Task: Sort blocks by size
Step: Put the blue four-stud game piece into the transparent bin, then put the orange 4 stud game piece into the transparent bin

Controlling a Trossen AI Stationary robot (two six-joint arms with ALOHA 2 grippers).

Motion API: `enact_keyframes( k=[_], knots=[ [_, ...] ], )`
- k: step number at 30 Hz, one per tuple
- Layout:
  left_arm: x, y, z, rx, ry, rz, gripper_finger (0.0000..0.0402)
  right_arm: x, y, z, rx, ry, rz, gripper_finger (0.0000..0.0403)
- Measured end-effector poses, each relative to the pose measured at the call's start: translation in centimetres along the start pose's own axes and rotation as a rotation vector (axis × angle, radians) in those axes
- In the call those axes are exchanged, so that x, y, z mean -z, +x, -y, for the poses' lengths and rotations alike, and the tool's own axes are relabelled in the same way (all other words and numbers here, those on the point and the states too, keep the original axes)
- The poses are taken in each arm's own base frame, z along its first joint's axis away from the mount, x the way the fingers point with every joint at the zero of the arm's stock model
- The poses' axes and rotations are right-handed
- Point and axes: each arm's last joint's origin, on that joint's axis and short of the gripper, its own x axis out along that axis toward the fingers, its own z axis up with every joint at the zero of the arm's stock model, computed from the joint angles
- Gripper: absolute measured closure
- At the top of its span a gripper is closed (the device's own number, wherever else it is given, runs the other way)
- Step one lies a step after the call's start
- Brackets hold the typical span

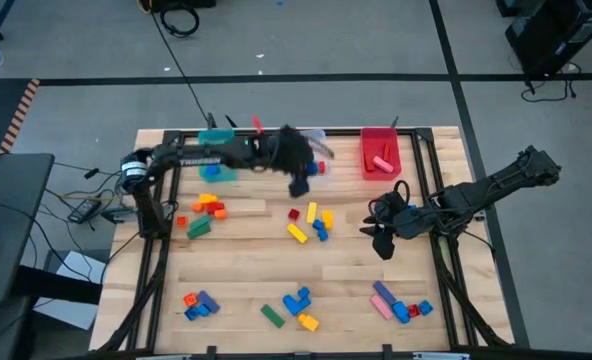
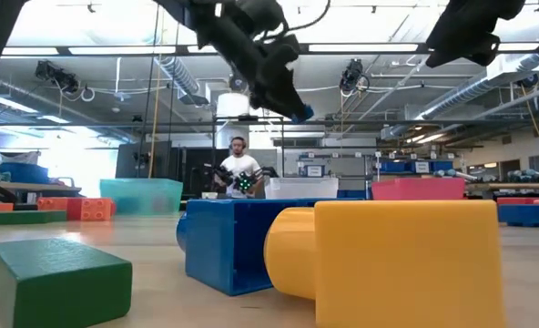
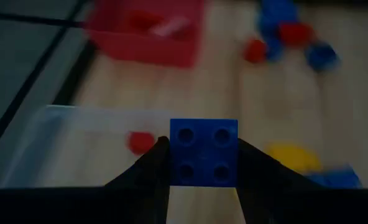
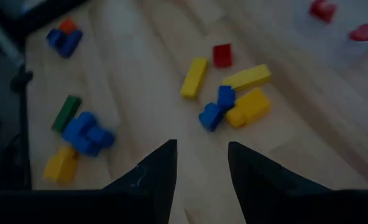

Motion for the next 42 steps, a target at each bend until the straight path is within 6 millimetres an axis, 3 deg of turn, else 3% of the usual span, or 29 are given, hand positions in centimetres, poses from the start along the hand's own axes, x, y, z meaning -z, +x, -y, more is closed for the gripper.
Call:
enact_keyframes(
  k=[7,13,21,29,36,42],
  knots=[
    [1.8,1.9,-5.9,-0.111,-0.141,-0.042,0.0259,-0.7,0.2,0.7,0.089,0.175,0.097,0.0245],
    [2.9,3.3,-8.3,-0.134,-0.181,-0.071,0.0224,-1.2,0.4,1.3,0.138,0.284,0.15,0.0245],
    [3.0,3.5,-8.8,-0.155,-0.134,-0.068,0.0194,-2.0,0.7,2.1,0.171,0.354,0.181,0.0245],
    [2.3,3.0,-8.9,-0.166,-0.143,-0.089,0.0189,-2.4,0.9,2.6,0.192,0.38,0.198,0.0245],
    [1.0,0.6,-8.9,-0.185,-0.19,-0.168,0.0189,-2.6,1.0,2.9,0.207,0.364,0.201,0.0245],
    [0.3,-3.7,-7.8,-0.19,-0.213,-0.097,0.0189,-2.7,1.0,3.0,0.217,0.326,0.197,0.0245]
  ],
)
